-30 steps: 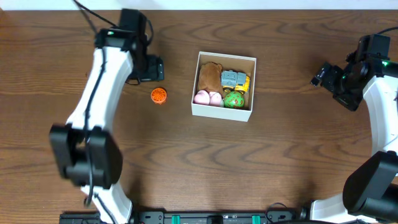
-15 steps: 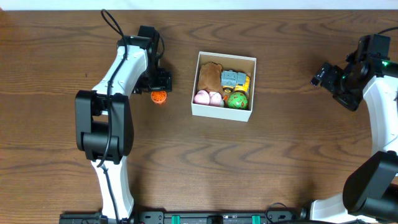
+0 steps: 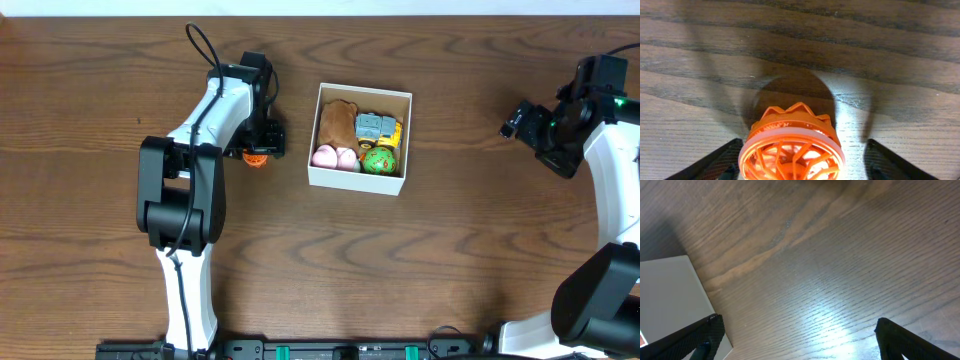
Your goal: Pack container
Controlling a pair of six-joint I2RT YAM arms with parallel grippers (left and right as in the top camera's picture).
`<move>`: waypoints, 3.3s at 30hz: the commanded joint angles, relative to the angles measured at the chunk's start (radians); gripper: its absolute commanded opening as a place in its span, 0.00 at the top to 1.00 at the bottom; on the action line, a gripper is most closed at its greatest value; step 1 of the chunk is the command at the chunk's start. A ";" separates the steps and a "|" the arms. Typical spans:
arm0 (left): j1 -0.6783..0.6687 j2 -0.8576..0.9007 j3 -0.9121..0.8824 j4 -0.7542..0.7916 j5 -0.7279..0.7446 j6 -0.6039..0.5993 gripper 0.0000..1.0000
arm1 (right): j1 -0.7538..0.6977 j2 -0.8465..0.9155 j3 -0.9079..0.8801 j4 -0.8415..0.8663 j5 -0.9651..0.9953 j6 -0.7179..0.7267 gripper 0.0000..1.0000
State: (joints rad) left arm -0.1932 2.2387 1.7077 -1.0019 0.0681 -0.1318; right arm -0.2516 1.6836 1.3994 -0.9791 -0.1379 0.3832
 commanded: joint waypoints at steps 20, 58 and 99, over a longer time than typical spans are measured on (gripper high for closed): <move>0.002 0.011 -0.004 -0.007 0.000 0.027 0.47 | -0.003 -0.021 0.011 -0.005 0.007 0.013 0.01; -0.415 -0.225 0.153 0.078 0.018 0.106 0.56 | -0.003 -0.021 0.011 -0.005 0.007 0.013 0.01; 0.031 -0.858 0.233 -0.320 -0.161 0.040 0.02 | 0.132 -0.212 0.013 0.201 -0.231 -0.286 0.01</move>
State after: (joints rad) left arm -0.2325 1.4471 1.9308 -1.2907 -0.0269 -0.0788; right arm -0.1440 1.5776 1.3994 -0.8021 -0.2337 0.2119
